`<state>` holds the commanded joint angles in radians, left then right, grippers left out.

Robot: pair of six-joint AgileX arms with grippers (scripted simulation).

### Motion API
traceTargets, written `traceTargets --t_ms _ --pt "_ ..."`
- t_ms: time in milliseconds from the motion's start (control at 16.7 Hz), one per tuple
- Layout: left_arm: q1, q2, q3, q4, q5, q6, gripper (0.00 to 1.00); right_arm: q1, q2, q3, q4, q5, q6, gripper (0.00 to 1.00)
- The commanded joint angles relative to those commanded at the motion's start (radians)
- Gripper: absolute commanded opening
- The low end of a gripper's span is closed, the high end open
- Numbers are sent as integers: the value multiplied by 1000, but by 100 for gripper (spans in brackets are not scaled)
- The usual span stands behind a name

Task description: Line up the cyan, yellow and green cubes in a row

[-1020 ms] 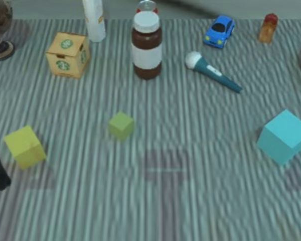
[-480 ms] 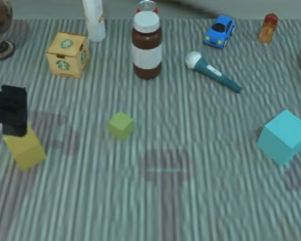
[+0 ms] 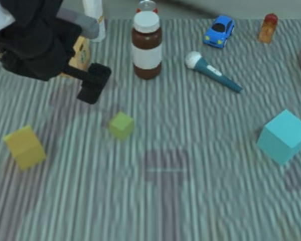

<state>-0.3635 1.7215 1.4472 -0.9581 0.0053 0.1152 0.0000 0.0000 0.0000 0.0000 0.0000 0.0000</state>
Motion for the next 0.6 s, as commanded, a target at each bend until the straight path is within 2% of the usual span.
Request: traceTargets --t_ms 300,600 --pt "-84 384 352 -212 1 26 100 0 0 0 0 0 0 100" --pt "-122 559 526 -304 -1 37 100 0 0 0 0 0 0 100"
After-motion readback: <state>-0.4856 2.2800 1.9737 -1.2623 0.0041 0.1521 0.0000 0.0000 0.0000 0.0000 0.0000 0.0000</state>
